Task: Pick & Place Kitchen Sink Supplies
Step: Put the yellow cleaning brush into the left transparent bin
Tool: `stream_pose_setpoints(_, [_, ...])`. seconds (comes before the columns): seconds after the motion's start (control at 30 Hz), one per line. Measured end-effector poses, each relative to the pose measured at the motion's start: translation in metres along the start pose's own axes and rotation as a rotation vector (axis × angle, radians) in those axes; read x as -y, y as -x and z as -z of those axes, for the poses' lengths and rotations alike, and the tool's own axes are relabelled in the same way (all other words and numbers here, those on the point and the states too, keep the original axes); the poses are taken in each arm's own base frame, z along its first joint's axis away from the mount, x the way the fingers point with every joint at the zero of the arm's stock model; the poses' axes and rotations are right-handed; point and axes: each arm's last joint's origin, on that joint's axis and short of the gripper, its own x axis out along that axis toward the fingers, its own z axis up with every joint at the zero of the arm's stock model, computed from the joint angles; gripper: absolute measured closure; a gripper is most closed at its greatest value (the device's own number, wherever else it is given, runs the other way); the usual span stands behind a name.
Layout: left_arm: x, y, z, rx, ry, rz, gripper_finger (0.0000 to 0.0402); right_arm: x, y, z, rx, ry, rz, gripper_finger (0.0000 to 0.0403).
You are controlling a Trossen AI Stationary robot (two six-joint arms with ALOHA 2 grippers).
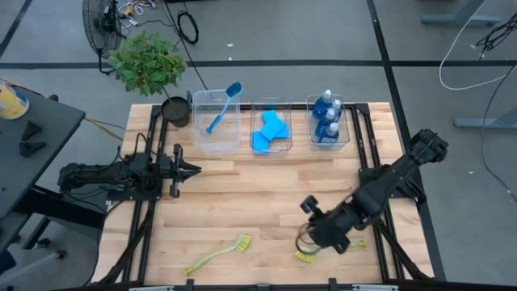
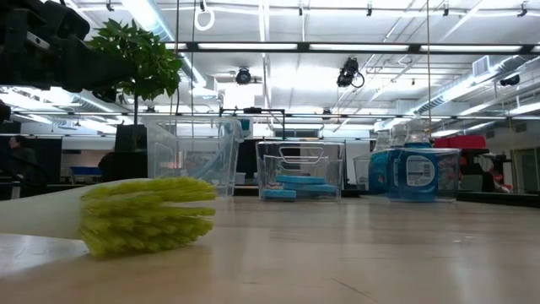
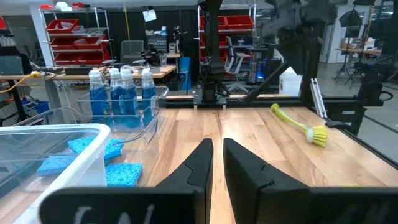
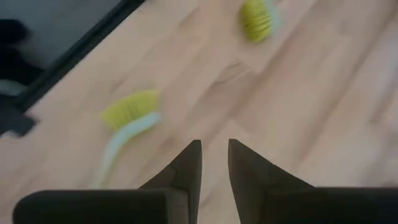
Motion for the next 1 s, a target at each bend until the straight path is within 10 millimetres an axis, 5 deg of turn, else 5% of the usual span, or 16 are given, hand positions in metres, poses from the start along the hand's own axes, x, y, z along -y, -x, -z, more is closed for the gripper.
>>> stream_pose_setpoints(0.4, [0.000,0.000,0.000,0.000,0.000,0.000,0.0358,-0.062,-0.014,0.024,-0.112,-0.058,-0.134,0.0323])
stream_pose_setpoints(1.0, [0.000,0.000,0.000,0.000,0.000,0.000,0.0358,-0.098,-0.048,0.064,-0.174,-0.107,-0.303,0.0313])
